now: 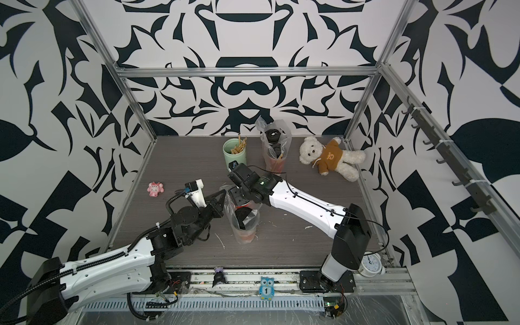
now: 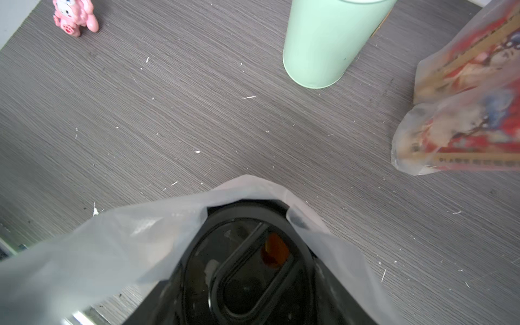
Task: Pack milk tea into plastic carrier bags
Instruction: Place the milk tea cup in the plastic carrier bag.
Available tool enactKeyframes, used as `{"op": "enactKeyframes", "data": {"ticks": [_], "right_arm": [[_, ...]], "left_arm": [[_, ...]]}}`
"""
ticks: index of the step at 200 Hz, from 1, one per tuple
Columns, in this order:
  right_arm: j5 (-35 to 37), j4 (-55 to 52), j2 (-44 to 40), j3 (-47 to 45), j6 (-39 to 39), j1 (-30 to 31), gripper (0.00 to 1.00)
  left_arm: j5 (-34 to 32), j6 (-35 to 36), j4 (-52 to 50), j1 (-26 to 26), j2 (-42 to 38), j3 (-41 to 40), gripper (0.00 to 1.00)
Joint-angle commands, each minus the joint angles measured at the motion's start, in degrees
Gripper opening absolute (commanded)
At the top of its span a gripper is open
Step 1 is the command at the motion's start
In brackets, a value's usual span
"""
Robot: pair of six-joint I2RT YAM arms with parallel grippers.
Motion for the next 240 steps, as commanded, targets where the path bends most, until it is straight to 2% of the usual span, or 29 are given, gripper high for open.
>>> {"op": "enactKeyframes", "data": {"ticks": [1,16,35,77,167,198,240], "right_arm": [[-1.17,-3.07,1.32,0.83,1.25,-0.21,0.63],[-1.18,-3.47,1.67,0.85,1.32,-0.23,0.65],[-1.11,-4.1,1.74,1.72,1.32,-0.23,0.74],[-1.22,-5.87,1.82,7.72,-0.79,-0.23,0.88],[-0.34,-9.71,-3.57,14.8,-4.34,-0.24,0.91],[5.18,-13.63,-6.9,13.97,-3.9,-0.61,0.91],[3.58,-18.93,-6.0,11.12,-0.34,-1.89,0.91]], "left_arm": [[-2.09,0.93,-0.16,0.03,-1.35,0.37,0.0],[-2.3,1.11,-0.08,0.03,-1.75,0.19,0.0],[-2.39,1.07,-0.06,0.03,-1.92,0.01,0.0],[-1.17,-0.22,0.02,0.07,-0.51,-0.42,0.0],[-0.72,-1.36,-0.89,0.03,-0.48,-1.38,0.0],[-0.46,-1.79,-1.03,0.09,-0.48,-1.74,0.0],[-0.38,-2.0,-0.76,0.03,-0.13,-1.65,0.0]]}}
